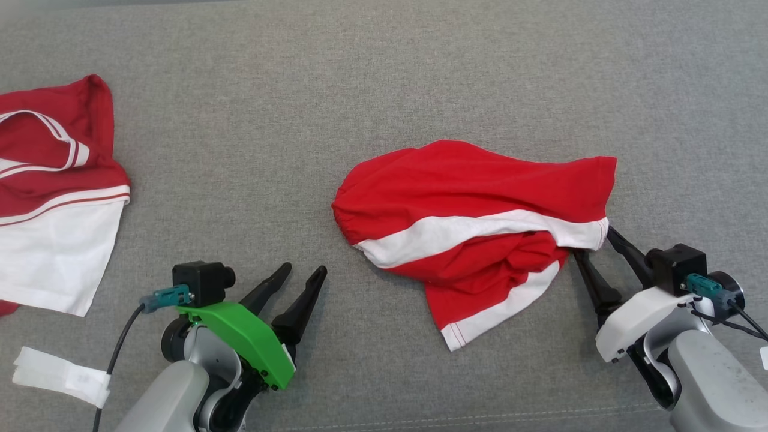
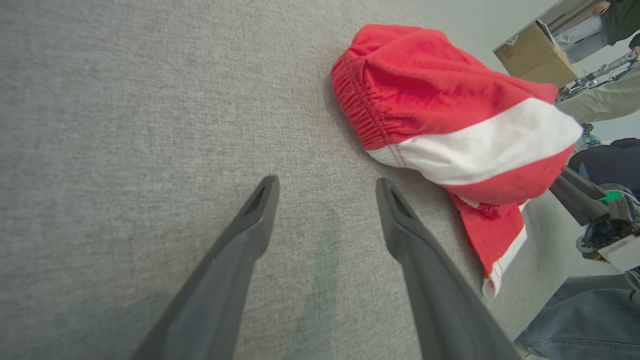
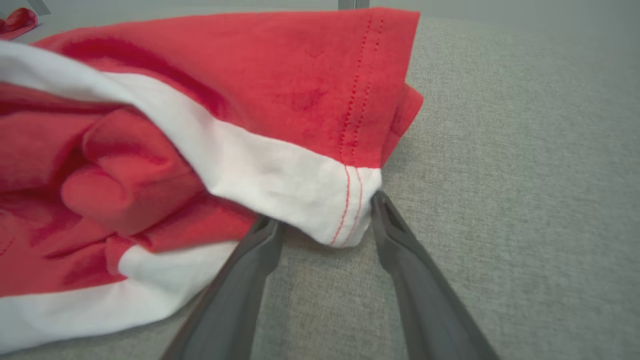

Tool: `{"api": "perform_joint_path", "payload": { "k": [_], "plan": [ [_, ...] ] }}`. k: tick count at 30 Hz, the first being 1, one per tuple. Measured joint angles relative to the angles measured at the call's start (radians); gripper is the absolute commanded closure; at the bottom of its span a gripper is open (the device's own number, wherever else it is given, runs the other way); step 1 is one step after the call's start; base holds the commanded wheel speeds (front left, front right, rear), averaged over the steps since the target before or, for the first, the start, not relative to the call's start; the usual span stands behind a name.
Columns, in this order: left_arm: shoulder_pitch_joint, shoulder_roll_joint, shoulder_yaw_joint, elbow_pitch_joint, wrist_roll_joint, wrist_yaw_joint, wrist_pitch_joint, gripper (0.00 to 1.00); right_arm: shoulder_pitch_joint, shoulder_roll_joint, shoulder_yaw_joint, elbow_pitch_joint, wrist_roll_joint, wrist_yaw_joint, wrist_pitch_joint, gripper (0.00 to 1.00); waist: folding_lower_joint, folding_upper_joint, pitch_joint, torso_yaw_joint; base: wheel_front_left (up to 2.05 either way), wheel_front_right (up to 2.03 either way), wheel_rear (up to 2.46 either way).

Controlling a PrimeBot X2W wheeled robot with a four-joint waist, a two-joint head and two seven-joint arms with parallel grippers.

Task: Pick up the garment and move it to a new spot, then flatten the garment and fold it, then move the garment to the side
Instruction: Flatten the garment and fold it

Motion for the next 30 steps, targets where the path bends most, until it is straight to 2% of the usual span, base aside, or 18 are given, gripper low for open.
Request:
{"api": "perform_joint_path", "payload": {
  "k": [1, 3, 7, 9, 10, 12, 13, 14, 18, 23, 30],
  "plan": [
    [0.0, 0.002, 0.0, -0.001, 0.0, 0.0, 0.0, 0.0, 0.0, -0.004, 0.002, -0.003, 0.0, 0.0, 0.0, 0.34, 0.0, 0.0, 0.0, -0.001, 0.0, 0.0, 0.0],
    [0.003, 0.006, 0.001, -0.005, 0.0, 0.0, 0.0, 0.0, 0.0, -0.014, 0.01, -0.009, 0.0, 0.0, 0.0, 0.51, 0.0, 0.0, 0.0, -0.003, 0.0, 0.0, 0.0],
    [0.015, 0.007, 0.001, -0.011, 0.0, 0.0, 0.008, 0.0, 0.0, -0.024, 0.018, -0.021, 0.0, 0.0, 0.0, 0.63, 0.0, 0.0, -0.001, -0.007, 0.0, 0.0, 0.0],
    [0.018, 0.008, 0.001, -0.014, 0.0, 0.001, 0.008, 0.0, 0.0, -0.026, 0.024, -0.03, 0.0, 0.0, 0.0, 0.62, 0.0, 0.0, -0.001, -0.009, 0.0, 0.0, 0.0],
    [0.02, 0.009, 0.001, -0.015, 0.0, 0.001, 0.008, 0.0, 0.0, -0.028, 0.026, -0.035, 0.0, 0.0, 0.0, 0.58, 0.0, 0.0, -0.001, -0.011, 0.0, 0.0, 0.0],
    [0.026, 0.01, 0.001, -0.017, -0.001, 0.002, 0.008, 0.0, 0.0, -0.035, 0.03, -0.046, 0.0, 0.0, 0.0, 0.6, 0.0, 0.0, -0.002, -0.013, 0.0, 0.0, 0.0],
    [0.03, 0.011, 0.003, -0.019, -0.001, 0.006, 0.008, 0.0, 0.0, -0.042, 0.035, -0.052, 0.0, 0.0, 0.0, 0.64, 0.0, 0.0, -0.002, -0.015, 0.0, 0.0, 0.0],
    [0.032, 0.012, 0.004, -0.02, -0.002, 0.007, 0.008, 0.0, 0.0, -0.049, 0.04, -0.058, 0.0, 0.0, 0.0, 0.74, 0.0, 0.0, -0.001, -0.017, 0.0, 0.0, 0.0],
    [0.032, 0.013, 0.003, -0.022, -0.003, 0.007, 0.009, 0.0, 0.003, -0.065, 0.043, -0.072, 0.006, 0.0, 0.0, 1.0, 0.0, 0.0, 0.002, -0.022, 0.0, 0.0, 0.0],
    [0.032, 0.013, 0.004, -0.029, -0.006, 0.012, 0.012, 0.0, 0.008, -0.098, 0.05, -0.081, 0.033, 0.0, 0.0, 1.0, 0.0, 0.0, 0.005, -0.025, 0.0, 0.0, 0.0],
    [0.032, 0.009, -0.014, -0.051, -0.01, 0.005, 0.034, 0.0, -0.019, -0.181, 0.037, -0.089, 0.047, 0.0, 0.0, 1.0, 0.0, 0.0, 0.009, -0.028, 0.0, 0.0, 0.0]
  ]
}}
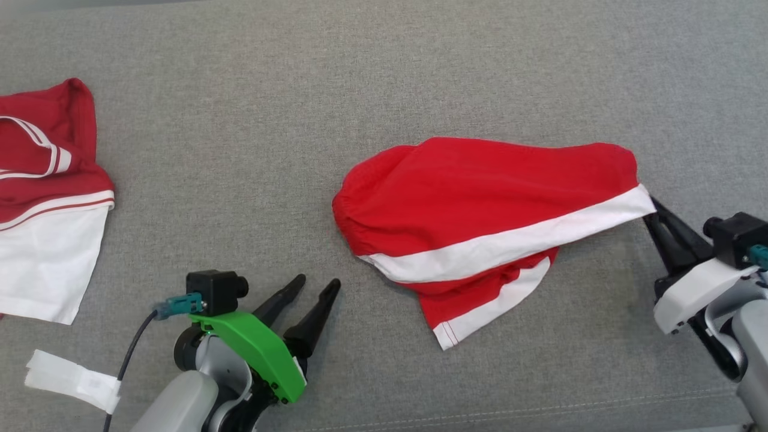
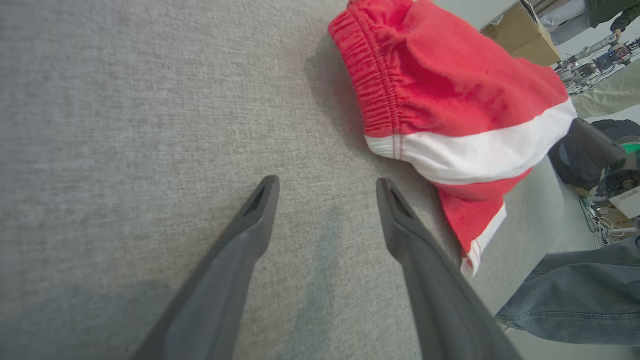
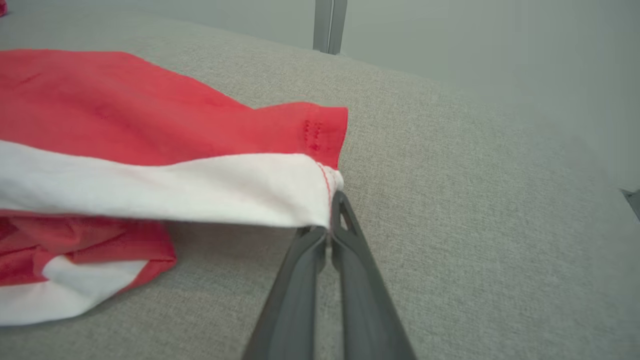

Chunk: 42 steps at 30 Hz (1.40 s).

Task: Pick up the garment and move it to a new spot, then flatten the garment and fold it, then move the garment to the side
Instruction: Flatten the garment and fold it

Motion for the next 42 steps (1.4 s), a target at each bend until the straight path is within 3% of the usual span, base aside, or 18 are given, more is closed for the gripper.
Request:
{"api": "perform_joint_path", "payload": {
  "k": [9, 18, 42],
  "plan": [
    [-0.011, -0.091, -0.067, -0.027, -0.024, -0.017, 0.009, 0.0, -0.045, -0.06, -0.01, 0.029, 0.009, 0.0, 0.0, 1.0, 0.0, 0.0, 0.003, 0.014, 0.0, 0.0, 0.0],
    [-0.067, -0.108, -0.066, 0.04, -0.006, -0.017, -0.011, 0.0, -0.066, -0.036, 0.048, 0.029, 0.038, 0.0, 0.0, 1.0, 0.0, 0.0, 0.007, 0.024, 0.0, 0.0, 0.0],
    [-0.154, -0.155, -0.126, 0.192, 0.011, -0.031, -0.054, 0.0, -0.11, -0.061, 0.088, 0.05, 0.077, 0.0, 0.0, 1.0, 0.0, 0.0, 0.022, -0.01, 0.0, 0.0, 0.0]
  ]
}}
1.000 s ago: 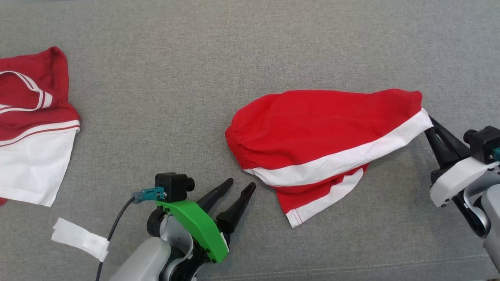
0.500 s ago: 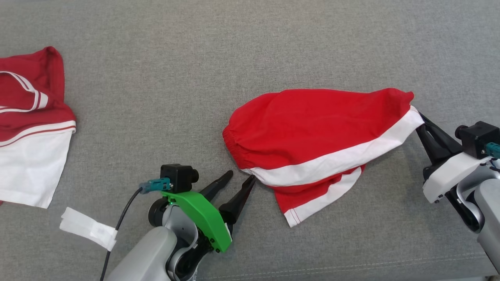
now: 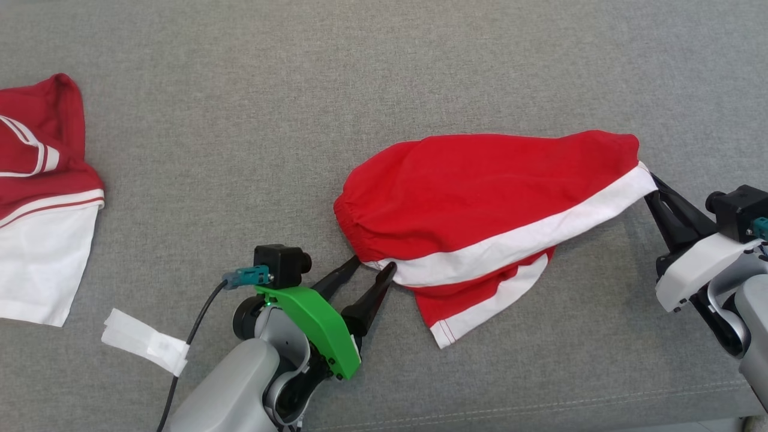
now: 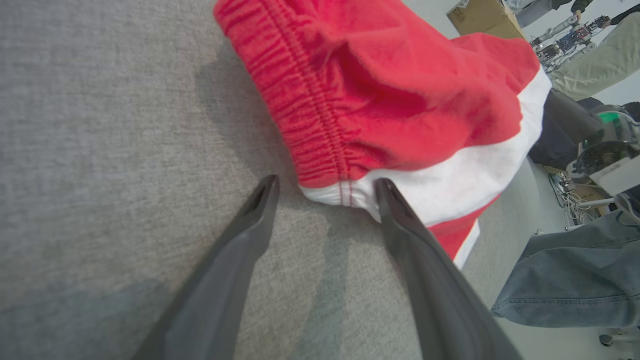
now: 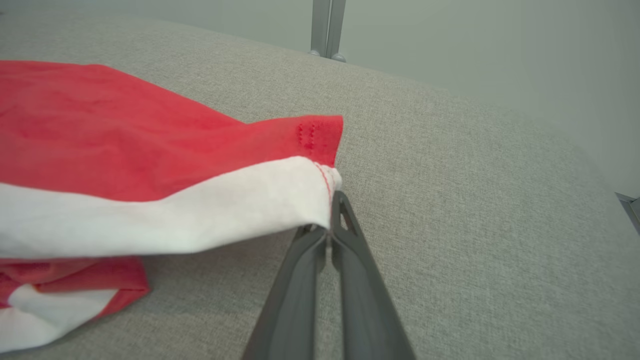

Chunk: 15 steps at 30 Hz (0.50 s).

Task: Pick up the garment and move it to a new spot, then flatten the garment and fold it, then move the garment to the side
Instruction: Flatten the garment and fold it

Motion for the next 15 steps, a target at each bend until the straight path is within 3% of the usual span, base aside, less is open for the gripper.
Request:
{"api": "perform_joint_path", "payload": {
  "k": [9, 14, 15],
  "plan": [
    [-0.013, -0.001, -0.027, 0.023, -0.001, -0.005, -0.003, 0.0, 0.0, -0.002, 0.002, 0.011, 0.009, 0.0, 0.0, 1.0, 0.0, 0.0, -0.005, -0.001, 0.0, 0.0, 0.0],
    [-0.013, -0.002, -0.047, 0.028, -0.001, -0.005, -0.003, 0.27, 0.0, -0.003, 0.007, 0.015, 0.017, 0.0, 0.0, 1.0, 0.0, 0.0, -0.007, 0.005, 0.0, 0.0, 0.0],
    [-0.013, -0.002, -0.054, 0.028, -0.001, -0.005, -0.003, 0.38, 0.0, -0.004, 0.009, 0.015, 0.018, 0.0, 0.0, 1.0, 0.0, 0.0, -0.007, 0.008, 0.0, 0.0, 0.0]
  ]
}}
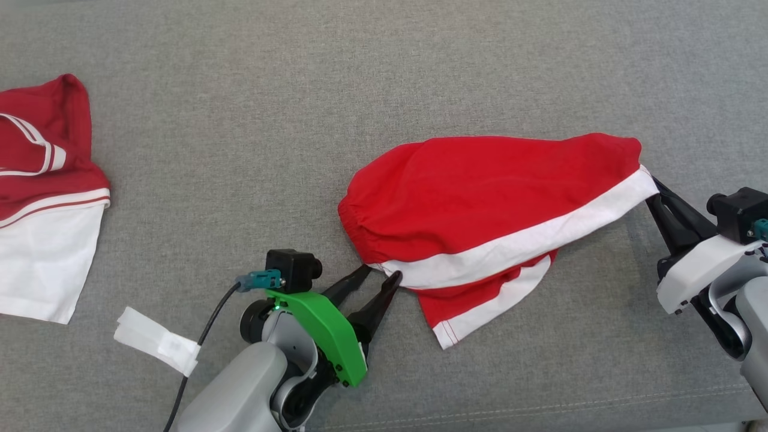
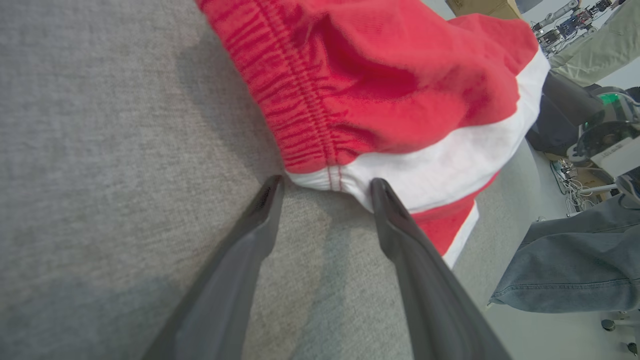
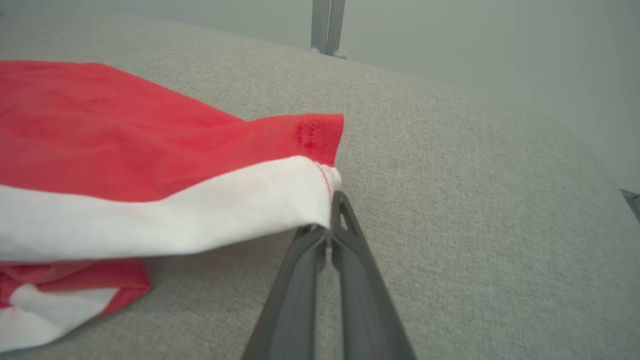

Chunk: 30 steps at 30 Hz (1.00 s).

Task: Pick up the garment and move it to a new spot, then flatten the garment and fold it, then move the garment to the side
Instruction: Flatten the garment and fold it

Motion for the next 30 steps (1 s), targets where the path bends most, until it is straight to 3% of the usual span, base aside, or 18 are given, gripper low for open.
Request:
{"api": "perform_joint_path", "payload": {
  "k": [1, 9, 14, 26, 30],
  "plan": [
    [0.0, 0.0, -0.003, -0.001, -0.001, 0.0, 0.0, 0.5, 0.0, 0.0, 0.001, 0.0, 0.0, 0.0, 0.0, 1.0, 0.0, 0.0, 0.0, 0.002, 0.0, 0.0, 0.0],
    [-0.001, 0.0, -0.034, -0.015, -0.007, 0.0, 0.0, 0.66, 0.0, 0.0, 0.011, 0.004, 0.011, 0.0, 0.0, 1.0, 0.0, 0.0, -0.003, 0.013, 0.0, 0.0, 0.0],
    [-0.004, 0.0, -0.04, -0.025, -0.009, 0.0, -0.013, 1.0, 0.0, 0.001, 0.018, 0.006, 0.016, 0.0, 0.0, 1.0, 0.0, 0.0, -0.008, 0.018, 0.0, 0.0, 0.0],
    [-0.022, 0.012, -0.033, -0.059, -0.045, 0.0, -0.041, 1.0, -0.015, -0.002, 0.056, -0.013, 0.027, 0.0, 0.0, 1.0, 0.0, 0.0, -0.016, 0.029, 0.0, 0.0, 0.0],
    [-0.04, 0.049, -0.008, -0.091, -0.046, 0.0, -0.05, 1.0, -0.041, -0.008, 0.105, -0.042, 0.044, 0.0, 0.0, 1.0, 0.0001, 0.0, -0.026, 0.031, 0.0, 0.0, 0.0]
  ]
}}
